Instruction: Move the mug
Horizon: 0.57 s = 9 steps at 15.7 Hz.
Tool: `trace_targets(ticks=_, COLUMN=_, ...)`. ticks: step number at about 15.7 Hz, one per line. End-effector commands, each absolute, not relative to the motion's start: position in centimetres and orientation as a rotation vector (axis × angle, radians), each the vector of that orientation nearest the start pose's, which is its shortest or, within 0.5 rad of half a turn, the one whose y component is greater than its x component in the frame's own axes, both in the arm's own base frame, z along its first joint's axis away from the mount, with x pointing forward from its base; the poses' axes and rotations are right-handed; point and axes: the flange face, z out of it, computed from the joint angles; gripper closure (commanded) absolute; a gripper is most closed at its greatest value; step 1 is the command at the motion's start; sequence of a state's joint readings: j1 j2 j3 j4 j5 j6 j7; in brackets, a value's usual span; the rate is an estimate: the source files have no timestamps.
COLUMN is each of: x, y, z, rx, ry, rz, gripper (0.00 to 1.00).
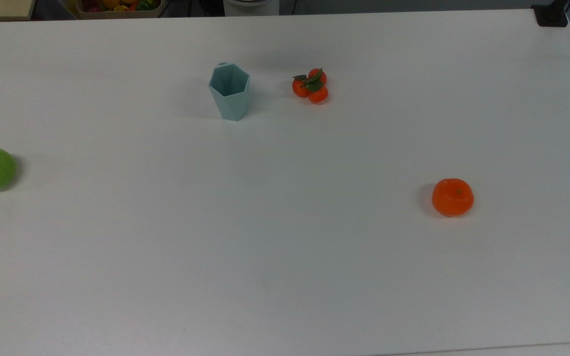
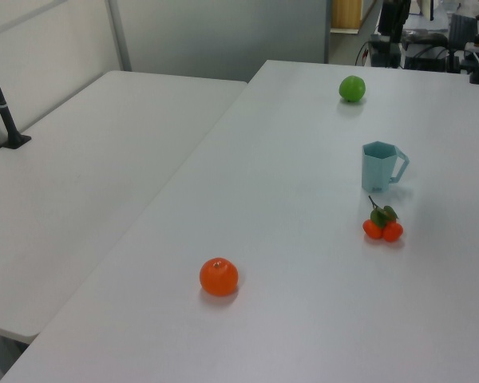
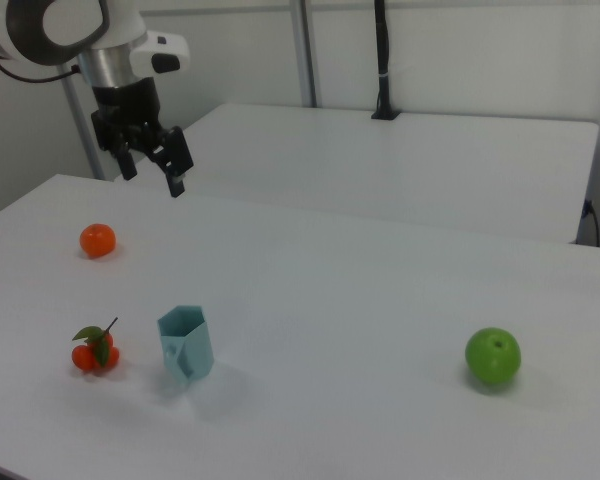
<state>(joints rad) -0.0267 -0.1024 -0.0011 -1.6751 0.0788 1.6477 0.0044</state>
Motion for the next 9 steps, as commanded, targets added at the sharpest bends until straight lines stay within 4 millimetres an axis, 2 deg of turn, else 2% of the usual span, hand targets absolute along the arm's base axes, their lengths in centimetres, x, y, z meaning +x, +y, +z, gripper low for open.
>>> trace_targets(ticks=1, x=54.4, y=-0.9, z=65.0, rx=-3.039, ry=0.01, rz=-0.282, gripper=0.0)
trace_targets(ticks=5, x=55.2, y=-1.0, z=64.5, rx=-3.046, ry=-0.209, rz=-0.316, gripper=0.0)
trace_targets(ticks=7, x=55.3, y=-2.5, z=64.5, rx=-3.043, ry=-0.24, rz=-0.324, gripper=0.0)
trace_targets(ticks=9, x=55.3, y=-2.9, z=64.6, rx=-3.039, ry=-0.277, rz=-0.327, gripper=0.0)
